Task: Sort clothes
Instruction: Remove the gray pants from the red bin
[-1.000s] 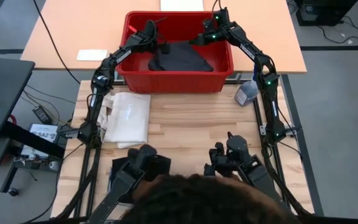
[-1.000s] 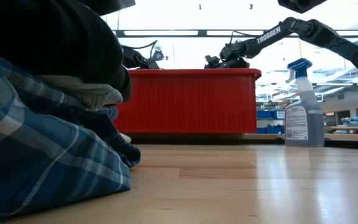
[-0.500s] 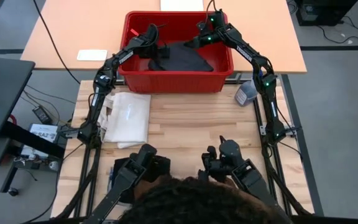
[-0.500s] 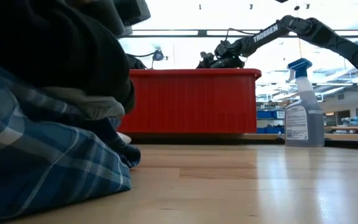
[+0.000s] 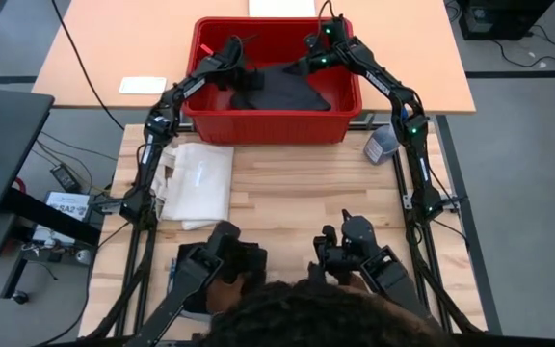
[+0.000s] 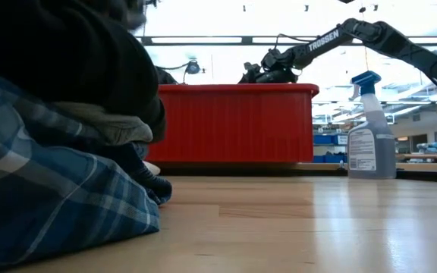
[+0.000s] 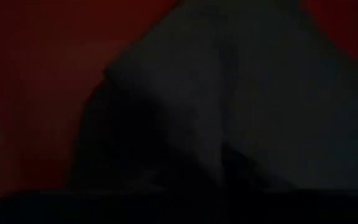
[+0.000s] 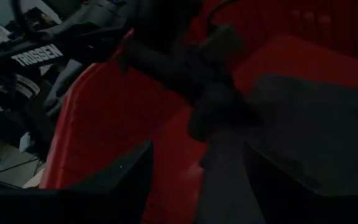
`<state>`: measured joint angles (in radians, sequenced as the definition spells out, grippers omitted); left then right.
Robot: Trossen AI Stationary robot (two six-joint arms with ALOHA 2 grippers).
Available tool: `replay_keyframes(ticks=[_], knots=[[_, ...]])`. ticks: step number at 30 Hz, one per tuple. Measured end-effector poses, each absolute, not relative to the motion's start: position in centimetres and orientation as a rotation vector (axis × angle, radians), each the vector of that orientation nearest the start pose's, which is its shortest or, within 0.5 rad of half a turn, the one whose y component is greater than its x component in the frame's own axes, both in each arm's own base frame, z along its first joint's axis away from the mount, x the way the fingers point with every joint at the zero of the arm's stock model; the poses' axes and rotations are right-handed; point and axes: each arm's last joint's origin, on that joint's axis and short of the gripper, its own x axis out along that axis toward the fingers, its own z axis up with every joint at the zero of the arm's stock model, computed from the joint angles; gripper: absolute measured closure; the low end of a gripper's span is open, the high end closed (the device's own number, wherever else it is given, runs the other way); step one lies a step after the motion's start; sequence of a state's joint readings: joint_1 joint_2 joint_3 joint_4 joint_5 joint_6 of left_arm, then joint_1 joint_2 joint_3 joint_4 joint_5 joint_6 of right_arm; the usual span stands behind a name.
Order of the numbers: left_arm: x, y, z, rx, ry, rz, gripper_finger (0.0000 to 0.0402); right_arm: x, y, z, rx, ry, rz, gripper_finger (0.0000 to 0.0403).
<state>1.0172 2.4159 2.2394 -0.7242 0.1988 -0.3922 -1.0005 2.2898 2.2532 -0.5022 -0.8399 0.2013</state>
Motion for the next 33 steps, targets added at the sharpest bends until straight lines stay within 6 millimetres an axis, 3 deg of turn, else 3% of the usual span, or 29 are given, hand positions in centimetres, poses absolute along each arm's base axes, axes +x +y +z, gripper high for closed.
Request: replay_keyframes(ticks=[3, 9, 14, 19, 29, 33], knots=[[28.5, 44.5, 24.5, -0.851, 0.529, 0.797, 0.0384, 29.0, -42.7, 30.9, 0.641, 0.303, -0.183, 0.0147], [30.9, 43.1, 30.4, -0.582, 0.334, 0.345, 0.0375, 27.1, -43.7, 31.1, 0.686, 0.272, -0.139, 0.0147], [32.6, 41.8, 31.2, -0.499, 0.312, 0.316, 0.0379, 26.0, -44.3, 31.1, 0.710, 0.260, -0.146, 0.0147], [32.8, 41.5, 31.4, -0.534, 0.303, 0.266, 0.0380, 25.4, -44.6, 31.1, 0.713, 0.255, -0.160, 0.0147], [32.7, 41.0, 34.4, -0.463, 0.183, 0.259, 0.0380, 25.3, -44.7, 31.1, 0.708, 0.253, -0.159, 0.0147], [32.8, 41.0, 35.1, -0.510, 0.132, 0.276, 0.0381, 24.7, -43.9, 32.9, 0.712, 0.237, -0.130, 0.0147]])
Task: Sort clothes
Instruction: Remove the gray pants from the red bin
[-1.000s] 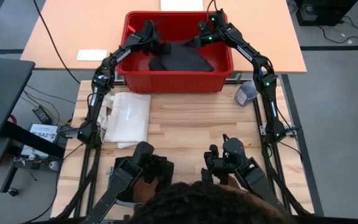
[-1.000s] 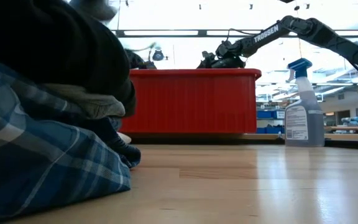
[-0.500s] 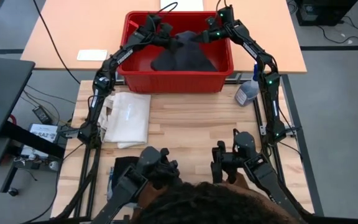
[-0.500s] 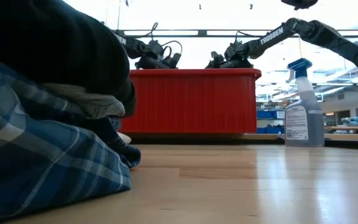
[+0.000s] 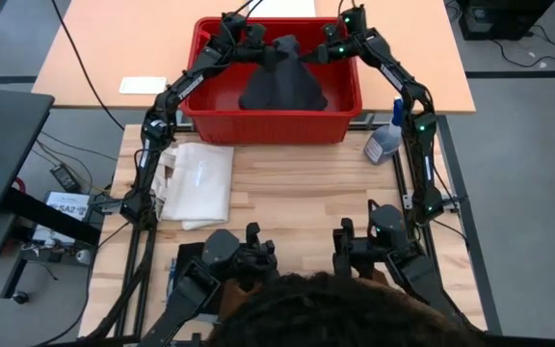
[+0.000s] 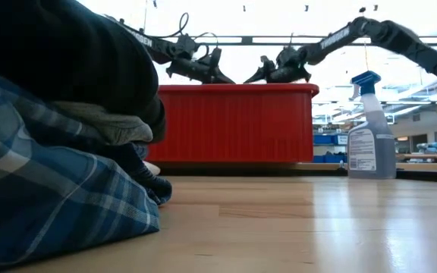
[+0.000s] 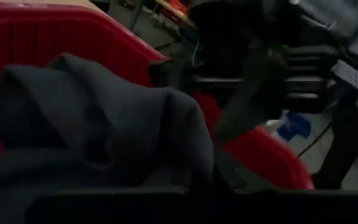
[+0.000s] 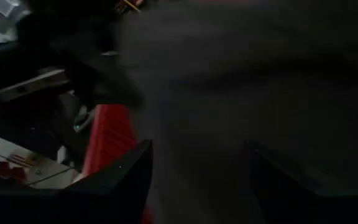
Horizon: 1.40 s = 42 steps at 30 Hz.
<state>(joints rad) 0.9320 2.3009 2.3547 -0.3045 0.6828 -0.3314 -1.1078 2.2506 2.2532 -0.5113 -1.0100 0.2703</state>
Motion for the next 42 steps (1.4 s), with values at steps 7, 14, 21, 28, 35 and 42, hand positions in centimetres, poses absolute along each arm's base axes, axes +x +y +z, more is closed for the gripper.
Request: replay_keyframes(ticks=[7, 14, 21, 28, 35, 42], knots=[[33.2, 41.0, 37.4, -0.441, -0.056, 0.229, 0.0381, 23.8, -40.6, 38.4, 0.378, 0.270, -0.291, 0.0147], [33.8, 40.7, 38.8, -0.410, -0.199, 0.300, 0.0381, 24.8, -37.7, 40.7, 0.212, 0.317, -0.333, 0.0141], [34.1, 40.5, 38.8, -0.442, -0.212, 0.331, 0.0381, 28.6, -35.0, 39.4, 0.116, 0.485, -0.404, 0.0079], [34.3, 40.4, 38.7, -0.463, -0.217, 0.349, 0.0381, 31.2, -32.8, 39.5, 0.021, 0.560, -0.548, 0.0008], [34.5, 40.1, 39.1, -0.450, -0.253, 0.341, 0.0381, 32.7, -32.5, 38.8, 0.032, 0.553, -0.651, 0.0022], [33.8, 39.2, 41.5, -0.381, -0.347, 0.294, 0.0381, 31.5, -34.0, 38.2, 0.128, 0.546, -0.728, 0.0023]])
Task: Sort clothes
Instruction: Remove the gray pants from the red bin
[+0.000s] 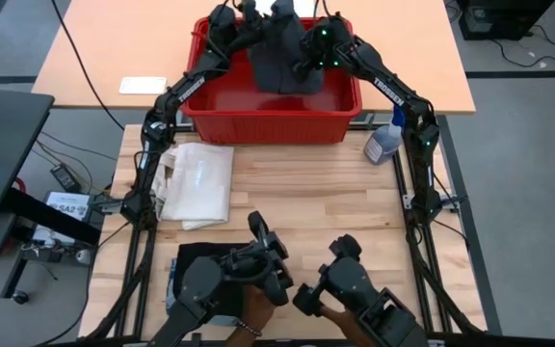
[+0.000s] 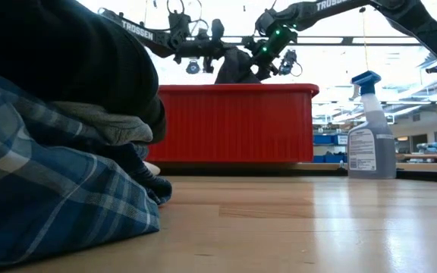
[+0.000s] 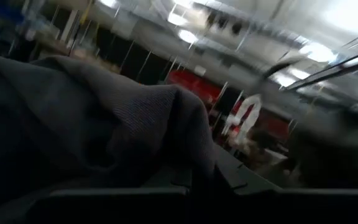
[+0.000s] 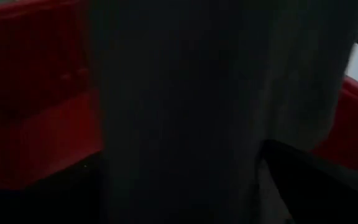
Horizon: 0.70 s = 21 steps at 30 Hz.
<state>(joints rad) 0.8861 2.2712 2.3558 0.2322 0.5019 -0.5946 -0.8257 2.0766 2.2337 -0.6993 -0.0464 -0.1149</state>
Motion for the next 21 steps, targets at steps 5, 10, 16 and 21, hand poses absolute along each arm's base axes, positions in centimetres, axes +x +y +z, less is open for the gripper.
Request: replay_keyframes(ticks=[5, 10, 16, 21], knots=[[33.0, 38.4, 43.5, -0.319, -0.443, 0.261, 0.0381, 30.6, -34.7, 38.2, 0.129, 0.554, -0.746, 0.0032], [32.9, 38.3, 43.9, -0.347, -0.470, 0.237, 0.0381, 30.3, -35.6, 38.9, 0.077, 0.469, -0.689, 0.0069], [32.2, 38.6, 44.2, -0.329, -0.475, 0.194, 0.0381, 30.1, -35.5, 38.6, 0.104, 0.485, -0.634, 0.0205], [31.0, 39.4, 44.0, -0.370, -0.416, 0.124, 0.0381, 30.0, -35.0, 38.8, 0.137, 0.475, -0.521, 0.0353]])
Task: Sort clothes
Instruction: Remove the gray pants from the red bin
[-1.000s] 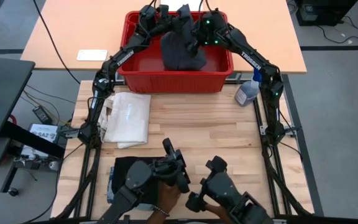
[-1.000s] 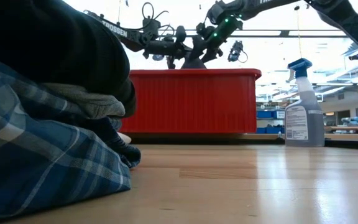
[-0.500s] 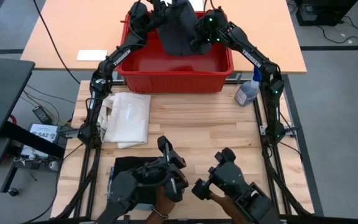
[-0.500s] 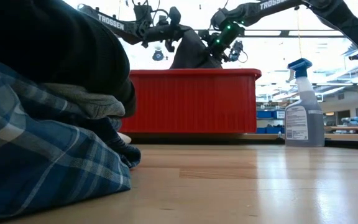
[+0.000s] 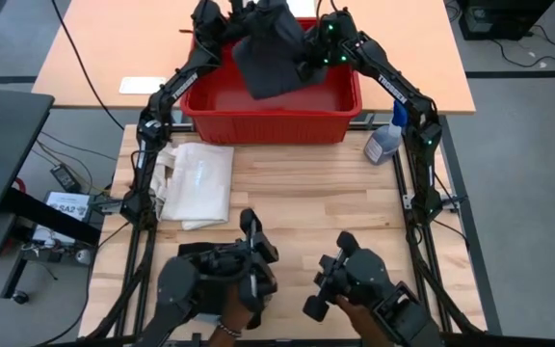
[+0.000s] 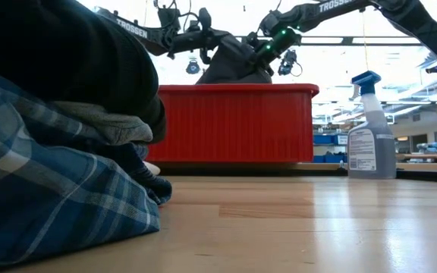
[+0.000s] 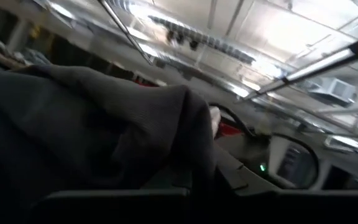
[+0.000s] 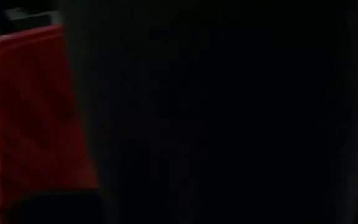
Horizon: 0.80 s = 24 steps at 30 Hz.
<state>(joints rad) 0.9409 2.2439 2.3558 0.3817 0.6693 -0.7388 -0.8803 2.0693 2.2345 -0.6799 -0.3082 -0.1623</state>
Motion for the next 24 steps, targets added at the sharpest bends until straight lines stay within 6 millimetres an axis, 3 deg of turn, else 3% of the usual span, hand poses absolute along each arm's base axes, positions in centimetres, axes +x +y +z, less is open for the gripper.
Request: replay_keyframes(ticks=[14, 24], knots=[[29.4, 40.3, 43.6, -0.361, -0.299, 0.035, 0.0337, 28.4, -32.4, 40.7, 0.154, 0.549, -0.387, 0.0357], [29.2, 38.6, 45.3, -0.253, -0.278, -0.095, 0.0370, 28.1, -28.9, 44.1, 0.055, 0.491, -0.368, 0.0357]])
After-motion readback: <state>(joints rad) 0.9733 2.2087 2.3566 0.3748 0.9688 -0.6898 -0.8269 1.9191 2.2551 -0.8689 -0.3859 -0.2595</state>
